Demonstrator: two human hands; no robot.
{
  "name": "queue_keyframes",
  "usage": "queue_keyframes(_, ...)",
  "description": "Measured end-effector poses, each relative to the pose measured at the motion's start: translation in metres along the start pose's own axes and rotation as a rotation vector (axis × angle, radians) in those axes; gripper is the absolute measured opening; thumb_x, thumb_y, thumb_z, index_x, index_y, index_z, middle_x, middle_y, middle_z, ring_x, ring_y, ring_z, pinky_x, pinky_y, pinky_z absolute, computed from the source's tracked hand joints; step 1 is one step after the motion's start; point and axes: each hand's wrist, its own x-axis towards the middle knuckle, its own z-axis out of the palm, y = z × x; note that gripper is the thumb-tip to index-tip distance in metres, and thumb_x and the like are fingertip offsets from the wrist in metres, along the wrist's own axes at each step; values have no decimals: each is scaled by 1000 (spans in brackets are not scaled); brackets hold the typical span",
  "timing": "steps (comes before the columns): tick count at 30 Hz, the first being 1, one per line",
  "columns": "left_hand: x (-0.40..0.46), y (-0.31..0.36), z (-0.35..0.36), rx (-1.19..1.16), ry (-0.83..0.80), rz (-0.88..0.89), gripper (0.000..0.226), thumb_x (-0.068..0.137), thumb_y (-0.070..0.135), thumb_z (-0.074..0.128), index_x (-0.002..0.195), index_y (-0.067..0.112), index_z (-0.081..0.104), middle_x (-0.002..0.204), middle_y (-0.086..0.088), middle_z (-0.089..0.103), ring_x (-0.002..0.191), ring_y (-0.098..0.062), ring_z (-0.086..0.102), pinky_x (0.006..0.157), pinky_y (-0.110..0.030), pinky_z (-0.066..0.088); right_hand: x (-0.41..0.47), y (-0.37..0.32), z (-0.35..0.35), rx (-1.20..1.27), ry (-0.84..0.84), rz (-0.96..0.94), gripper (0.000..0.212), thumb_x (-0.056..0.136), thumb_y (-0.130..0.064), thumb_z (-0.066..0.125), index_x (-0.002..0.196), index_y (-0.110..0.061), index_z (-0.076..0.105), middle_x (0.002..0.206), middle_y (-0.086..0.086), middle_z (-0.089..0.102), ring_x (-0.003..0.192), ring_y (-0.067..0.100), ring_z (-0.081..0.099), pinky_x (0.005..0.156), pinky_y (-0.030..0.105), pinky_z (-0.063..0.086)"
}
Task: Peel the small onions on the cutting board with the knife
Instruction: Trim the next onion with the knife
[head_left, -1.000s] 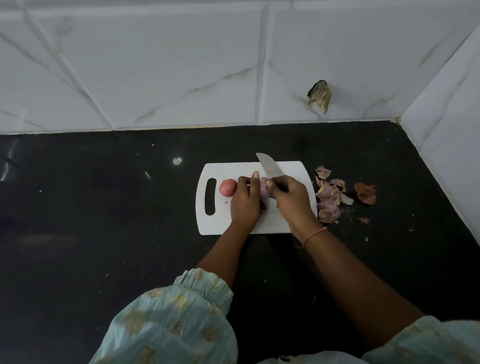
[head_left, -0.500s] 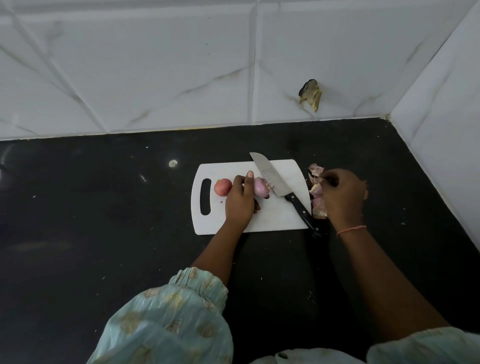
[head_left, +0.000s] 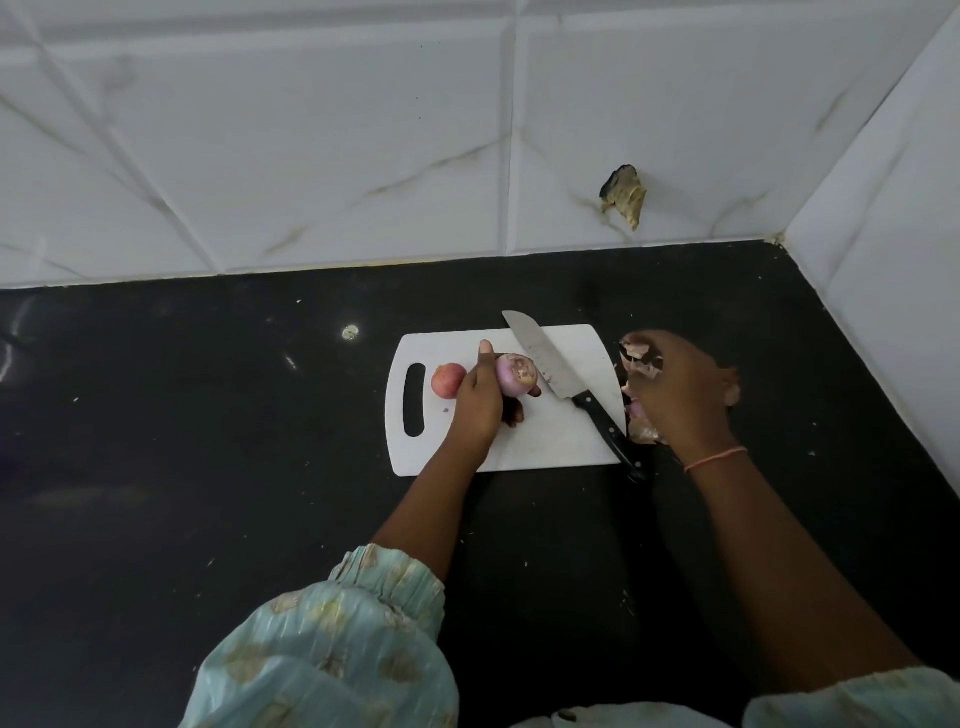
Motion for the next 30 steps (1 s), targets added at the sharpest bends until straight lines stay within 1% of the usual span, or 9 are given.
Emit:
queue_keyframes(2,1,1,2,-98,-24,-40,77,106,54,13,87,4,67,69,-7,71,48,-16,51,49,-26,43,-6,-14,3,62,-45,-114,32,85,-7,69,116,-13,68,115,3,68,103,18,63,91,34,52)
queue_keyframes(5,2,0,7,-233,-43,-108,81,104,60,12,82,5,68,64,-9,66,47,-17,47,50,-26,38,-20,-42,18,237,-141,-228,28,87,-18,72,114,-14,69,109,-5,67,95,7,63,84,22,52)
queue_keyframes(7,2,-4,9,-235,-30,-127,81,103,62,13,83,7,69,62,-9,63,50,-17,48,52,-27,38,-29,-50,34,318,-188,-235,29,85,-18,74,113,-13,71,107,-3,67,90,7,64,77,18,52)
queue_keyframes(11,4,-9,11,-181,38,-143,75,102,63,14,87,13,68,78,-15,66,64,-19,59,61,-28,47,-36,-54,55,318,-107,-206,16,82,-10,75,97,-13,72,97,-3,64,82,9,63,70,18,49)
queue_keyframes(16,9,-9,13,-156,91,-139,75,104,59,13,85,8,65,65,-11,62,52,-17,54,52,-24,44,-31,-58,58,286,-77,-195,11,78,-1,73,83,-11,70,88,-4,63,82,6,61,71,12,44)
queue_keyframes(21,6,-12,15,-142,118,-101,74,105,55,13,73,10,62,50,-6,57,47,-17,51,53,-25,44,-28,-55,60,203,-66,-244,10,82,-4,70,87,-13,68,91,-3,63,89,14,61,76,31,53)
queue_keyframes(24,6,-11,15,-170,130,-80,73,107,52,14,71,8,61,47,-3,57,44,-13,52,49,-23,44,-28,-53,64,135,-94,-288,10,86,-9,68,93,-15,67,96,-3,62,95,17,57,77,34,52)
queue_keyframes(27,7,-12,15,-199,146,-86,73,107,51,15,75,4,61,55,-8,59,46,-15,52,49,-25,44,-30,-52,67,111,-89,-331,10,89,-10,65,98,-15,65,100,-2,61,97,18,55,76,33,50)
queue_keyframes(30,11,-15,15,-210,180,-133,70,106,52,18,89,2,64,68,-13,63,55,-18,56,53,-27,46,-30,-52,68,131,-101,-334,8,91,-12,61,99,-13,63,99,0,61,96,18,54,77,33,49)
